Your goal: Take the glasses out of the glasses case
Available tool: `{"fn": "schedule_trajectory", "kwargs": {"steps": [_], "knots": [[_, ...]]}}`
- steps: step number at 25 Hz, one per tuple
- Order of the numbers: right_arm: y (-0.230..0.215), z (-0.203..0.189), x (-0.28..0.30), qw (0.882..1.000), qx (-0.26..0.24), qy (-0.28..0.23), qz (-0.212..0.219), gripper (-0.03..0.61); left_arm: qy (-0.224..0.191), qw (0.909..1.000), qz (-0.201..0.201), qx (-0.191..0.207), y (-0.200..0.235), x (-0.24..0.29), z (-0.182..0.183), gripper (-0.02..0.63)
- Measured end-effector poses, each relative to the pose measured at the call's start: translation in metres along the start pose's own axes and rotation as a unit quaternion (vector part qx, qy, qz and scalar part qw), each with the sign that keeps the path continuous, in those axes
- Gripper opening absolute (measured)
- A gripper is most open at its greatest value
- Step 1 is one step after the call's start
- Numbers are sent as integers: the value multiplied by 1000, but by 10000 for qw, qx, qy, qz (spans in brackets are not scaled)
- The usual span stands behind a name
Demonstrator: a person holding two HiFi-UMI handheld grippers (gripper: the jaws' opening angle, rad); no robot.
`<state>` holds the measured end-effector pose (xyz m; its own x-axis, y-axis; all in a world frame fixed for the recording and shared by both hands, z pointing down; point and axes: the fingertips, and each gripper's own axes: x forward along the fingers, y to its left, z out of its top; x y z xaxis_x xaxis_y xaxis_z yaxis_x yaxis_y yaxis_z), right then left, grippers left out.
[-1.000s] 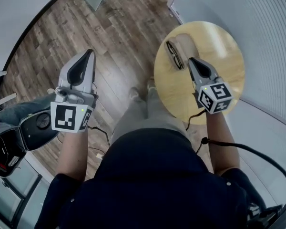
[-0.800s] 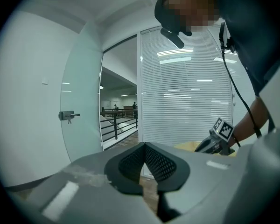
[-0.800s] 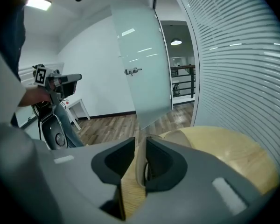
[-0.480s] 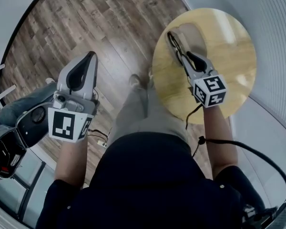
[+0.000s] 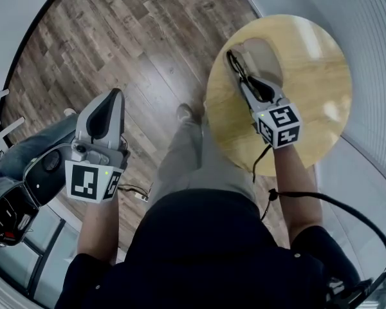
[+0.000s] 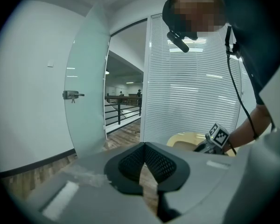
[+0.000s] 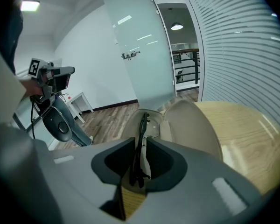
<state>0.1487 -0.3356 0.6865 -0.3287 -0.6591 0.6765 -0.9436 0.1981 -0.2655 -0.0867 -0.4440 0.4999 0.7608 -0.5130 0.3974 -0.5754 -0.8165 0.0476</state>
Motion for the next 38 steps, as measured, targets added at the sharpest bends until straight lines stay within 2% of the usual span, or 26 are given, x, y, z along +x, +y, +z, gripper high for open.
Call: {"fn": "schedule_trajectory", "kwargs": {"steps": [3,9,16,26,31,35,38], "knots": [[-8,-4,8,9999,67,100,4,84,40,10000,-6,-31,1,6,-2,5],[-7,-1,11,9996,277,31,47,35,18,9999,-120,-83,-2,11,1,5],[-9,1,2,9998,194,76,-14,34,-70,9998,-191,-62,-4,11,7,5],[3,3,-47,9992,26,-328,-220,34,-525,9980,-231,246,-39,-25,22,5],[-5,58,-56,9990,46,-334,-305,34,-657,9963,-391,381,-18,-11,66,5],[0,81,-78,9972,18,-596,-449,34,-915,9922,-454,720,-16,-20,101,5],[8,89,-100,9954,22,-767,-569,34,-1082,9904,-502,696,-20,-25,119,5]]}}
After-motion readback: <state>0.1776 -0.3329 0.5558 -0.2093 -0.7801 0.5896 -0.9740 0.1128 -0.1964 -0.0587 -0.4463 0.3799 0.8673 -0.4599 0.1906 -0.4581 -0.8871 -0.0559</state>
